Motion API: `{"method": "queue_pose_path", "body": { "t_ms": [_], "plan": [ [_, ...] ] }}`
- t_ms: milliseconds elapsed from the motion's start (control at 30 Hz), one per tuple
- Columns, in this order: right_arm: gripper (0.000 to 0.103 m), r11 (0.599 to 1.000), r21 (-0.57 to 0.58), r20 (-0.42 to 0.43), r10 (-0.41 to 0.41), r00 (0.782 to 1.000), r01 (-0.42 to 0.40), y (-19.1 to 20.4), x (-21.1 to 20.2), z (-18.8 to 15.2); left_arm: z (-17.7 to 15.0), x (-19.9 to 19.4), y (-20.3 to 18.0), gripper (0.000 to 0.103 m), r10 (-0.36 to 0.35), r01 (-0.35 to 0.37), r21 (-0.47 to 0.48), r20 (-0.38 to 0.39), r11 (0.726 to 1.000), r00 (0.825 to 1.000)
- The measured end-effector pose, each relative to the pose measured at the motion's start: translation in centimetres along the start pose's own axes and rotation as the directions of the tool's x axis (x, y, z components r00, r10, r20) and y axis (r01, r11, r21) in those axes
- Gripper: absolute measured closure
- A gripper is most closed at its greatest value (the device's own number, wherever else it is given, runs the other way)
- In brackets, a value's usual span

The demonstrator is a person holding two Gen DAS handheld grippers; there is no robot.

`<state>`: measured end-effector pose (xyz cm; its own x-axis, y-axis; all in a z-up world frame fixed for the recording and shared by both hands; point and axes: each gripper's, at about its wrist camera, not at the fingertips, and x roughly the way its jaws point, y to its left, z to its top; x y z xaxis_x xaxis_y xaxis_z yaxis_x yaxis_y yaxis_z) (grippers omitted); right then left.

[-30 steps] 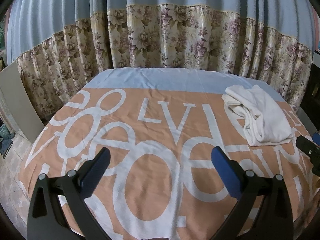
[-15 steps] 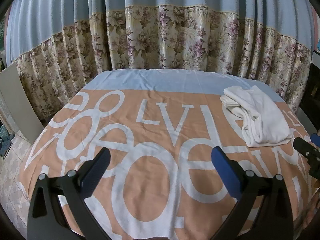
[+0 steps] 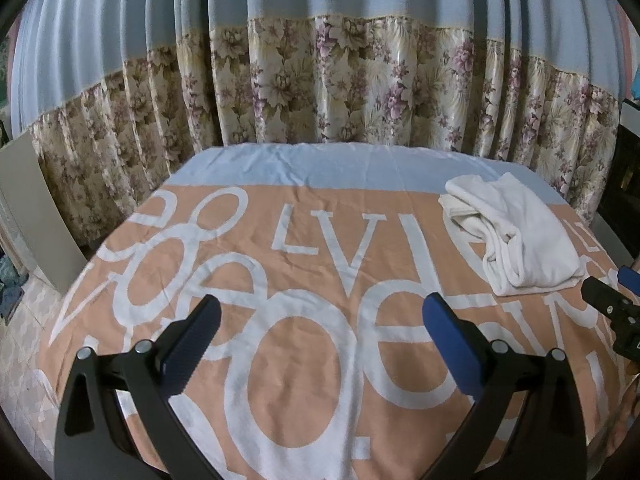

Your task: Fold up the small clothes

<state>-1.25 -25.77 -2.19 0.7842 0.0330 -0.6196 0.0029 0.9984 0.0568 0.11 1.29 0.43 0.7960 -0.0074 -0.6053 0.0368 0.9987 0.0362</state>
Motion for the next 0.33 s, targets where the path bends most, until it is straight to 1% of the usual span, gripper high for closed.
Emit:
{"method": "queue_pose_path", "body": {
  "t_ms": [67,133,200,333],
  "plan": [
    [0.003,1.000,0.000,-0.001,-0.001,1.000,0.001,0.02,0.02,-0.02,0.07,-0.03,0.08,0.002,-0.022,0.022,-0.008,-0.002,1.000,1.000],
    [0.003,1.000,0.003,-0.004,0.001,1.000,-0.001,-0.11,0.05,0.06,0.09,0.26,0.36,0.002,-0.044,0.043,-0.036,-0.023,0.998,0.999],
    [0.003,1.000,0.001,-0.007,0.004,1.000,-0.004,-0.15,0.04,0.02,0.05,0.33,0.60,0.002,-0.039,0.038,-0.053,-0.027,0.998,0.999],
    [0.003,1.000,0.000,-0.009,0.003,1.000,-0.003,-0.23,0.12,0.06,0.14,0.38,0.58,0.002,-0.038,0.037,-0.045,-0.028,0.998,0.999]
  ]
}}
